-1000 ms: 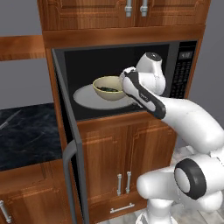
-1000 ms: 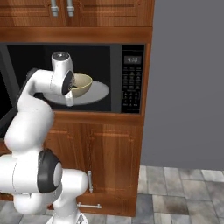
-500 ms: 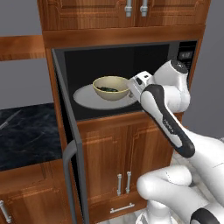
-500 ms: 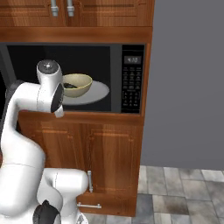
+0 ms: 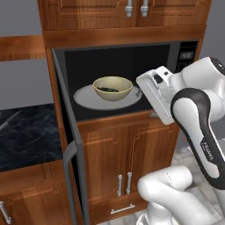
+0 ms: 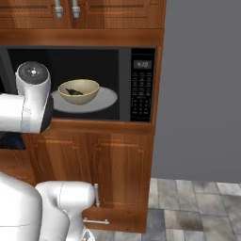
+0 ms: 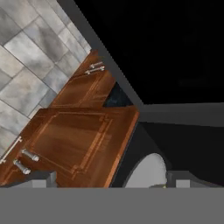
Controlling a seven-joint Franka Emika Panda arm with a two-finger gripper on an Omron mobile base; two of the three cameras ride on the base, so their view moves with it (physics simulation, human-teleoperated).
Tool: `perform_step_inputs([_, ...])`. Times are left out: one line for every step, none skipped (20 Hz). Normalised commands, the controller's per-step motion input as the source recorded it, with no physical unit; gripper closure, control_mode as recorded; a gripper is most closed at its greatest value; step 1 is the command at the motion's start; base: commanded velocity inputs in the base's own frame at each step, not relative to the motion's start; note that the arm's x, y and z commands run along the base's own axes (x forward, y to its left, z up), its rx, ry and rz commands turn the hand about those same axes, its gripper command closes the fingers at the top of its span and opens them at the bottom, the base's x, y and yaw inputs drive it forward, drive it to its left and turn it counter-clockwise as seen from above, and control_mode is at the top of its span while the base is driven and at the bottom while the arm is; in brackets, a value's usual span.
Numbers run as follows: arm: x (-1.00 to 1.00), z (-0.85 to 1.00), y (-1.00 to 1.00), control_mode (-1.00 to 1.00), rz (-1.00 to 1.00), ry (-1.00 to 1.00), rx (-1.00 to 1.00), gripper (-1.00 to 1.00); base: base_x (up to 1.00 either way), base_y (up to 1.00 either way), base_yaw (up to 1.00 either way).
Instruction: Pick the eggplant from the sink and place it in the bowl. Then pick the bowl and place it in the microwave. Then close the microwave door and press the start button.
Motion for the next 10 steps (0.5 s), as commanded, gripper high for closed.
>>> perform_step_inputs([-0.96, 0.97, 0.23, -1.00, 0.13, 0.00, 0.06, -1.00, 0.00, 0.00, 0.00])
perform_step_inputs([-0.97, 0.95, 0.24, -1.00, 0.13, 0.00, 0.07, -1.00, 0.00, 0.00, 0.00])
perform_step_inputs([-1.00, 0.89, 0.23, -1.00, 0.12, 0.00, 0.07, -1.00, 0.00, 0.00, 0.00])
perform_step_inputs([-1.00, 0.81, 0.23, -1.00, 0.12, 0.00, 0.06, -1.00, 0.00, 0.00, 0.00])
perform_step_inputs([-1.00, 0.74, 0.23, -1.00, 0.10, 0.00, 0.05, -1.00, 0.00, 0.00, 0.00])
perform_step_inputs([-1.00, 0.62, 0.21, -1.00, 0.08, 0.00, 0.04, -1.00, 0.00, 0.00, 0.00])
perform_step_inputs([-1.00, 0.56, 0.12, -1.00, 0.07, 0.00, 0.03, -1.00, 0.00, 0.00, 0.00])
perform_step_inputs([-1.00, 0.51, 0.04, -1.00, 0.05, -0.02, 0.03, -1.00, 0.00, 0.00, 0.00])
perform_step_inputs([-1.00, 0.46, 0.01, -1.00, 0.04, -0.07, 0.02, -1.00, 0.00, 0.00, 0.00])
perform_step_inputs([-1.00, 0.42, 0.00, -1.00, 0.03, -0.12, 0.02, -1.00, 0.00, 0.00, 0.00])
